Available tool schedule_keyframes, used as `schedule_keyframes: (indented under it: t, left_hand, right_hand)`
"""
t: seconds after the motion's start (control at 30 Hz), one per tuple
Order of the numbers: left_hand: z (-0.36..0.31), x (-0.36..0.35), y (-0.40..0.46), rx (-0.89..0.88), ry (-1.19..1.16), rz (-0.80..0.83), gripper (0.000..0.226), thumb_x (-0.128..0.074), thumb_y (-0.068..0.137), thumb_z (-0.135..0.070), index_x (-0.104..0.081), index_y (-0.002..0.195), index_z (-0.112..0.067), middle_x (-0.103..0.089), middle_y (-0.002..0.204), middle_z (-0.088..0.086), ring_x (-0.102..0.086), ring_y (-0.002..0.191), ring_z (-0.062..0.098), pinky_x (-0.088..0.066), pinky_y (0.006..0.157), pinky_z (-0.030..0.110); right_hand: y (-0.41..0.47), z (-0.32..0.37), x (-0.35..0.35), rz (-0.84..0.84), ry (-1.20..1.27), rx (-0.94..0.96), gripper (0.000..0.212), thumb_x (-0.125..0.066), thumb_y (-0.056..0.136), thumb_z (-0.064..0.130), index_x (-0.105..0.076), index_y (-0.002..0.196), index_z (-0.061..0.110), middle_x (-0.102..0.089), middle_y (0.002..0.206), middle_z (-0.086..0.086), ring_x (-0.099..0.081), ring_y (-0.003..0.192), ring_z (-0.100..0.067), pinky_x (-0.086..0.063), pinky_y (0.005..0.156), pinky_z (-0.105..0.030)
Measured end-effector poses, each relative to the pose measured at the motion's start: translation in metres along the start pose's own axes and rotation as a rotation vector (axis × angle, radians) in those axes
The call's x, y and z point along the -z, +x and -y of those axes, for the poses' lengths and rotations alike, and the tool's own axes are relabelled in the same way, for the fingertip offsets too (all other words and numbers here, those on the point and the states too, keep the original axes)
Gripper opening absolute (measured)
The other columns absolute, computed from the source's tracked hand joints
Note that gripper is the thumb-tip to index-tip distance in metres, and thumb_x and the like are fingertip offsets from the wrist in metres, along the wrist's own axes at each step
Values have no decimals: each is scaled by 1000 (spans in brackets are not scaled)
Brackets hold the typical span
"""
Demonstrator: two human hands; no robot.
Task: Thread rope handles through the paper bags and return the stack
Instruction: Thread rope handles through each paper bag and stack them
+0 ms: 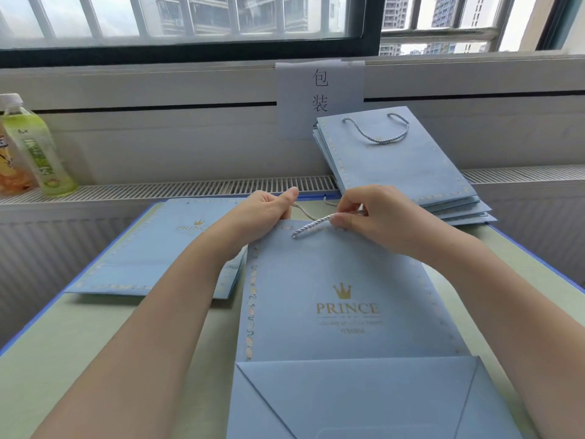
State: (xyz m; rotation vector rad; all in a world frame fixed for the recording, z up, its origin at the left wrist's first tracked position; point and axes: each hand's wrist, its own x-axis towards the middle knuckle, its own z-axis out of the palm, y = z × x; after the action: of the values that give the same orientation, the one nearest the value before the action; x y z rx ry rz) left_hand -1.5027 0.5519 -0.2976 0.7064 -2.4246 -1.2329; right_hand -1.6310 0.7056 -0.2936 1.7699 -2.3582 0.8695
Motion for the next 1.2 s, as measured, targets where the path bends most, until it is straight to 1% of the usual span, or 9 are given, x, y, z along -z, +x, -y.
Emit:
schedule_keyframes:
  t: [0.13, 0.3, 0.47, 0.53, 0.6, 0.73, 0.9, 1.07, 1.2]
  left_hand:
    - [10, 3, 4, 37, 429, -136, 57, -47, 92, -53, -23, 52, -20, -25, 47, -2, -27, 43, 17, -21, 51, 27]
    - [21, 0, 10, 156, 641, -143, 54, -48, 93, -51, -29, 54, -18, -37, 52, -2, -38, 50, 17, -25, 55, 25]
    - [24, -2, 10, 165, 850, -197, 42, -47, 95, -42, -41, 62, -16, -50, 66, 0, -47, 61, 20, -30, 58, 24]
    - [24, -7, 10, -3, 643, -244, 41, -43, 96, -46, -50, 66, -19, -59, 74, -3, -55, 73, 21, -41, 65, 28]
    - [15, -12, 6, -219, 129, -207, 44, -41, 97, -47, -62, 73, -16, -66, 75, -3, -61, 75, 17, -48, 72, 33]
    - [-9, -25, -8, -365, -299, 75, 35, -49, 85, -43, -65, 80, -12, -67, 66, -2, -62, 64, 12, -47, 67, 21]
    - [2, -21, 1, -296, -639, -73, 41, -44, 98, -29, -47, 61, -12, -48, 48, -4, -43, 48, 12, -39, 54, 22]
    - [6, -1, 3, -191, -850, -157, 64, -36, 99, -40, -45, 39, -19, -52, 54, 1, -54, 59, 14, -42, 66, 27]
    - [5, -14, 0, -65, -545, 22, 68, -31, 100, -43, -54, 44, -13, -66, 61, 2, -63, 67, 12, -45, 72, 29]
  right_hand:
    - [2, -7, 6, -152, -2, -29, 24, -58, 92, 30, -56, 72, 17, -47, 58, 8, -40, 54, -5, -34, 58, -27]
    - [2, 2, 14, -371, 265, 40, 32, -53, 96, 24, -54, 64, 24, -42, 48, 9, -38, 44, -5, -26, 49, -15]
    - [1, 10, 11, -292, 498, 3, 29, -48, 97, 21, -57, 71, 14, -50, 48, 12, -42, 44, 0, -33, 49, -10]
    - [0, 11, 12, -259, 584, -21, 28, -47, 98, 20, -58, 74, 11, -50, 57, 1, -42, 46, -2, -37, 49, -13]
    - [-1, 13, 12, -243, 606, -29, 26, -46, 98, 19, -58, 76, 11, -51, 61, -3, -44, 49, -3, -40, 51, -15]
    - [1, 11, 6, -231, 528, -24, 20, -49, 97, 18, -57, 79, 12, -54, 61, 1, -49, 53, -9, -46, 60, -26]
    - [1, -7, 5, -229, -136, -81, 22, -49, 96, 35, -60, 86, 19, -56, 69, 3, -53, 73, -25, -37, 64, -32]
    - [0, -11, 7, -144, -310, -110, 35, -42, 97, 41, -68, 91, 18, -52, 94, -3, -47, 85, -22, -29, 68, -30]
    - [2, -13, 8, -306, -246, -64, 30, -52, 94, 38, -67, 87, 13, -54, 78, -1, -52, 77, -26, -36, 63, -32]
